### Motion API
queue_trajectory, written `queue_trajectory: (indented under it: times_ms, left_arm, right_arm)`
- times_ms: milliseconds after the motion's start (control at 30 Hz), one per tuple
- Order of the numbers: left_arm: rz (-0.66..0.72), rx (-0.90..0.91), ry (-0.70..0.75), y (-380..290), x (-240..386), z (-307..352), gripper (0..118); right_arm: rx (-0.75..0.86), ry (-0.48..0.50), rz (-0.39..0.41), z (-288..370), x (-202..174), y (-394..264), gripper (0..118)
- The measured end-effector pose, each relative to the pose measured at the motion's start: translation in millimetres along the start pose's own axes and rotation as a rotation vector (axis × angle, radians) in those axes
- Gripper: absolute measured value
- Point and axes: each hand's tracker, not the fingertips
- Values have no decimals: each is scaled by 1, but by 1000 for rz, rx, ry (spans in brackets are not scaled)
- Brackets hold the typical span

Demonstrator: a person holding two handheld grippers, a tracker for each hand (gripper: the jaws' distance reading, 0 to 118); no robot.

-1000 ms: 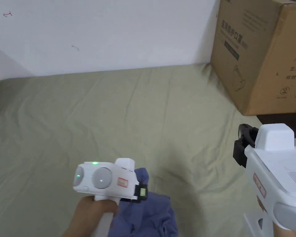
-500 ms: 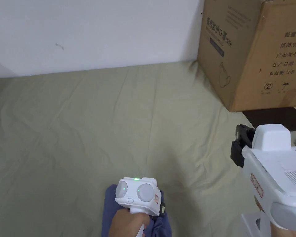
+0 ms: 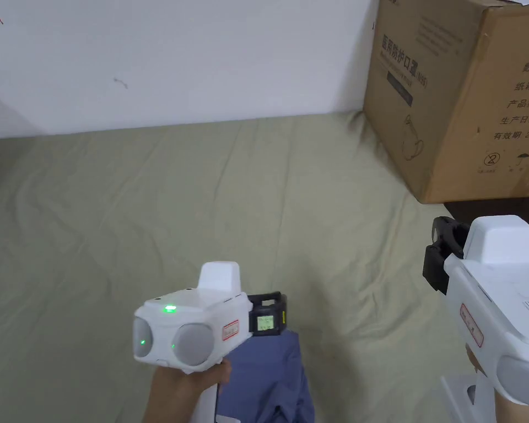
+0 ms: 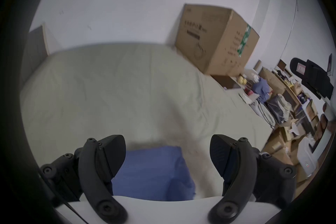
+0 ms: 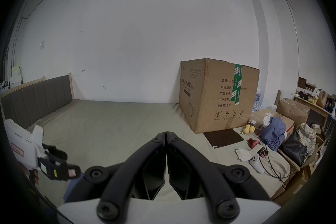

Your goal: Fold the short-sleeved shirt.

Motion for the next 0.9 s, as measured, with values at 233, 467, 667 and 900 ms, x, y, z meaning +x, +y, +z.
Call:
queue_trajectory:
  times_ms: [233,467,667,900]
  left_arm:
    - [-52,164,92,-34,-26,11,20]
    - [-12,81,102,-57,-36,-7,0]
    - [-73,-9,58,-94,-19,-33,0]
    - [-132,-88,0,-126,14,-68,0]
  right_arm:
    - [-2,15,7,0,-6,0,0]
    - [-8,17,11,1,-7,-2,0]
    - [-20,12,11,-1,-3,-5,0]
    - [-44,-8,15,-3,9,-12,0]
